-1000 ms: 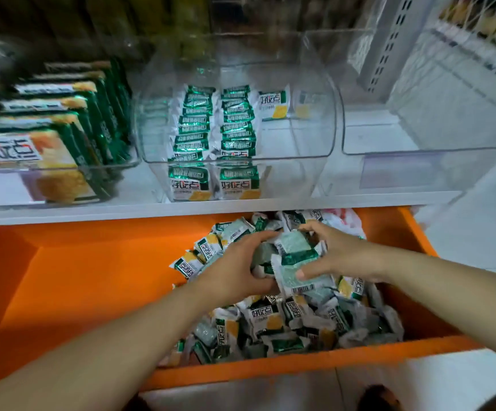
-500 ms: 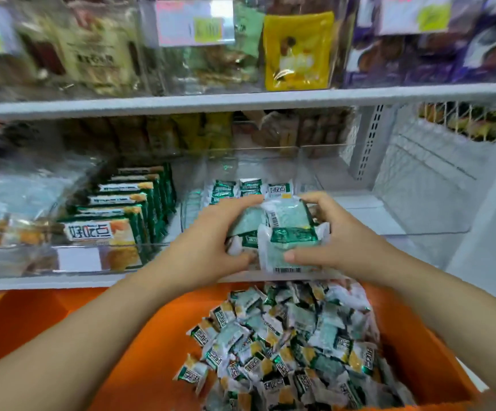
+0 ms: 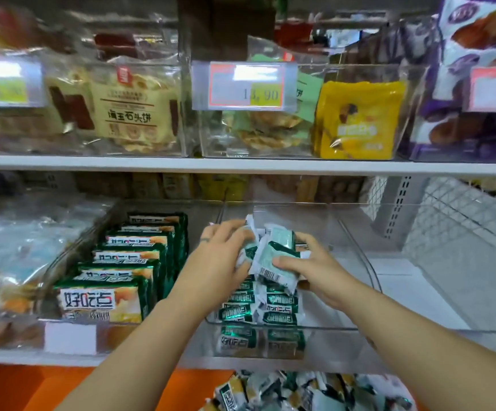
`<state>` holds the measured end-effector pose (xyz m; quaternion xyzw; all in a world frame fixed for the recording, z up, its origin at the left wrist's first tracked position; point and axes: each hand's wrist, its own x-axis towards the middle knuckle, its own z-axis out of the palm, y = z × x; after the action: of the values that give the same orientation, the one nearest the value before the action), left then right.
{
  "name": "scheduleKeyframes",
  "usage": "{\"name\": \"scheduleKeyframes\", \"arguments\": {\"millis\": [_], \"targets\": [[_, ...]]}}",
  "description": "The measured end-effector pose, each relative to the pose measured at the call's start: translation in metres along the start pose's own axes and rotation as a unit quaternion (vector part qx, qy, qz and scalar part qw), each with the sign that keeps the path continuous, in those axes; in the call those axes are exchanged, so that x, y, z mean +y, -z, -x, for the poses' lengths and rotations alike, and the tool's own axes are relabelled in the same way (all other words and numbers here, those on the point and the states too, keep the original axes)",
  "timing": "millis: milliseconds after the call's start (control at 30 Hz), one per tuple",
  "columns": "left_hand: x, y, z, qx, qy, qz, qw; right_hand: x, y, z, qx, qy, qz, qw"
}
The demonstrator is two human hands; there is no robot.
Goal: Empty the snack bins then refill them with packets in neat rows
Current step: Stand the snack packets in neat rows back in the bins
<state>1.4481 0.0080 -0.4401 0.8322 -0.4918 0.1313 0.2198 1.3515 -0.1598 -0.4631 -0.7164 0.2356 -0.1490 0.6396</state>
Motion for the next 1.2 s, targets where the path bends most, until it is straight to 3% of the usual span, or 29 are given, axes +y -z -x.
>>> {"name": "scheduleKeyframes", "arguments": {"millis": [233,367,567,767,1067,1200], "targets": [[-0.006,-0.008,-0.008,-0.090,-0.005,-0.217,0.972,0.005,-0.005,-0.018,0.013,0.034,0.197,0.980],[-0.010,-0.006,-0.008,-0.108,0.013,-0.245,0.963,0.007,-0.004,-0.019,0.024,0.044,0.249,0.967],[-0.003,0.010,-0.008,-0.082,0.044,-0.202,0.975,0.011,-0.005,-0.021,0.046,0.058,0.316,0.946],[-0.005,0.032,-0.006,-0.024,0.062,-0.090,0.994,0.003,-0.006,-0.016,0.085,0.035,0.429,0.899],[-0.006,0.038,-0.001,0.025,0.043,-0.068,0.996,-0.018,-0.002,0.002,0.053,0.050,0.239,0.968],[0.004,0.040,0.001,0.018,0.038,0.015,0.999,-0.026,0.019,0.040,0.107,0.120,0.287,0.944]]}}
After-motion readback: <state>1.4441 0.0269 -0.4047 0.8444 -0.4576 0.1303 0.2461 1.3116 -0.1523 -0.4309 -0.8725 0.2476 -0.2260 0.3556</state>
